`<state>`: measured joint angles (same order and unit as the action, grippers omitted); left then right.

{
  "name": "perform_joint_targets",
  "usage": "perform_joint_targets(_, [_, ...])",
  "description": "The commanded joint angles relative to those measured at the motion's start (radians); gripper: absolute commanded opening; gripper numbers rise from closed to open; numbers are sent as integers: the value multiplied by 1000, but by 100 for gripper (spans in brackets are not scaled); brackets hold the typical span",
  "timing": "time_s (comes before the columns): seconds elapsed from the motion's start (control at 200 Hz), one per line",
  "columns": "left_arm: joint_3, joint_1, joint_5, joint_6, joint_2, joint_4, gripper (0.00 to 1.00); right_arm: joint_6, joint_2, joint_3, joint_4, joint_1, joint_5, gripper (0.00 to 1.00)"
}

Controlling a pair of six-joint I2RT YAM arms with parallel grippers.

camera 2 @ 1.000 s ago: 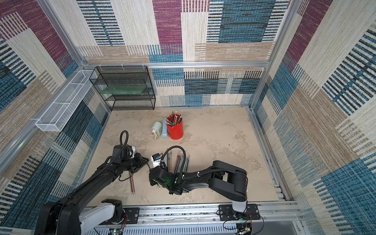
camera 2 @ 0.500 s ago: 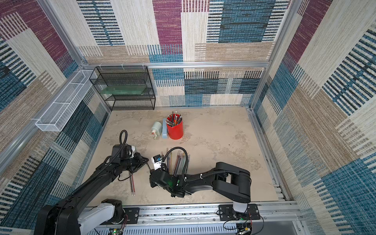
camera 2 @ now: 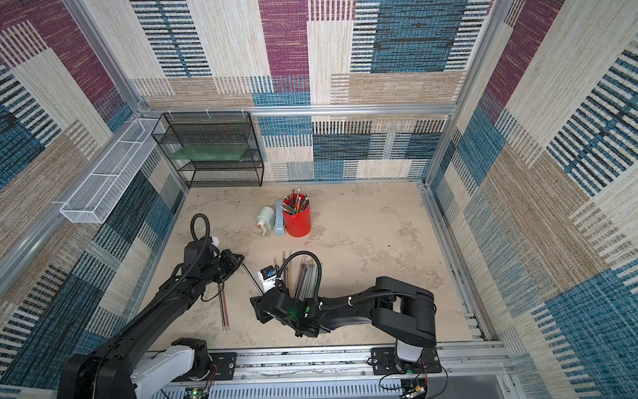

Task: Remove the protective cover of the pencils
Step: Remove the protective sleeve from the pencil.

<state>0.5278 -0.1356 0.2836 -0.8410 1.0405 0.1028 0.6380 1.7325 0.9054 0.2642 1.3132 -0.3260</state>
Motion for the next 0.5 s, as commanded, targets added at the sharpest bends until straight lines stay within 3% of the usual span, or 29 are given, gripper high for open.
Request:
perform_joint_targets(0.0, [23,0,50,44,2,-2,0,-19,-1,42,-54,-19,-35,60])
perform_joint_targets(0.3, [33,-12,113,85,-31,4,0,-71,104,201,-142,-92,62,60])
perform_joint_targets(0.381, [35,-13,121,90,-33,6,0,-72,131,229,-152,-106,79,56])
perform_joint_targets(0.496, [21,-16,107,99,-39,5,0,-73,139,232,-146,-116,88,42])
